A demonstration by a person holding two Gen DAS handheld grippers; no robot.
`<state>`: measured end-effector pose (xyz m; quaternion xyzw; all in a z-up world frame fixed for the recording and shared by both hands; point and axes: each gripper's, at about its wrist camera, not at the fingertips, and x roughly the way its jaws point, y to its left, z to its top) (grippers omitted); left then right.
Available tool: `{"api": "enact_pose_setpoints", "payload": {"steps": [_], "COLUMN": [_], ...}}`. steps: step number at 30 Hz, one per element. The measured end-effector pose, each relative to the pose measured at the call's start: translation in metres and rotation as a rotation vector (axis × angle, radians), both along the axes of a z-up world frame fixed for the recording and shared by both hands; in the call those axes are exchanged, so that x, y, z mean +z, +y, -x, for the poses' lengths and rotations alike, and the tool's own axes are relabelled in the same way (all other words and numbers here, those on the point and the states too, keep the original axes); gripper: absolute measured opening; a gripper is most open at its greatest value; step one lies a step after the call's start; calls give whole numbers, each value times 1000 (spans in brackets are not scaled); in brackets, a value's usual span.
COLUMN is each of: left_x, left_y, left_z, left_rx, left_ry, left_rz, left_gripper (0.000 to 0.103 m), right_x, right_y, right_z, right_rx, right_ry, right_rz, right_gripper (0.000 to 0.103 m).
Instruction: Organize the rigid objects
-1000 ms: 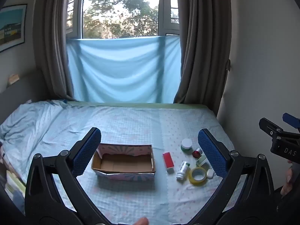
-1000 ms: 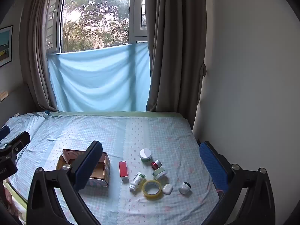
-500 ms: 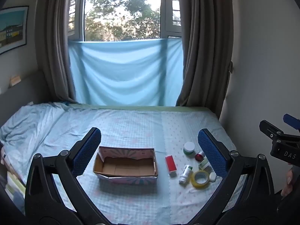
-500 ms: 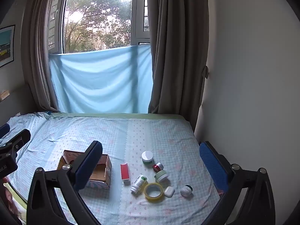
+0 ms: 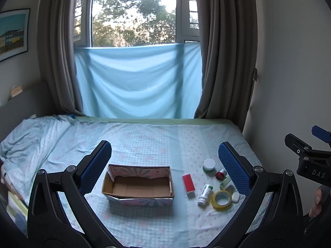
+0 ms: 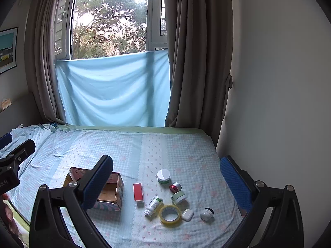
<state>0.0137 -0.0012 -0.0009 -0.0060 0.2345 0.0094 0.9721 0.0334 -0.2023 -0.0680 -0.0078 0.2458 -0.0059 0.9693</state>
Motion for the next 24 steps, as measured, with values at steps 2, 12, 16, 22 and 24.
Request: {"api": "enact_pose_setpoints", "payload": {"steps": [2, 12, 16, 22, 24], "left_x": [0, -2, -3, -4, -4], "left_y": [0, 1, 1, 0, 0], "left_z": [-2, -7, -8, -9, -10], "left_rx": [2, 4, 5, 6, 6], "left_ry": [3, 7, 7, 3, 7], "left_rz": [2, 5, 6, 0, 2], "left_gripper": [102, 102, 102, 102, 102], "right_x": [-2, -1, -1, -2, -3], "right_y": [-1, -1, -1, 1, 1], "right_z": [-1, -4, -3, -2, -2], "right_rx": [2, -2, -2, -3, -3], "right_ry": [-1, -12, -21, -17, -15], "right_rz": [-1, 9, 19, 14, 12], "right_gripper": [103, 103, 103, 103, 103]}}
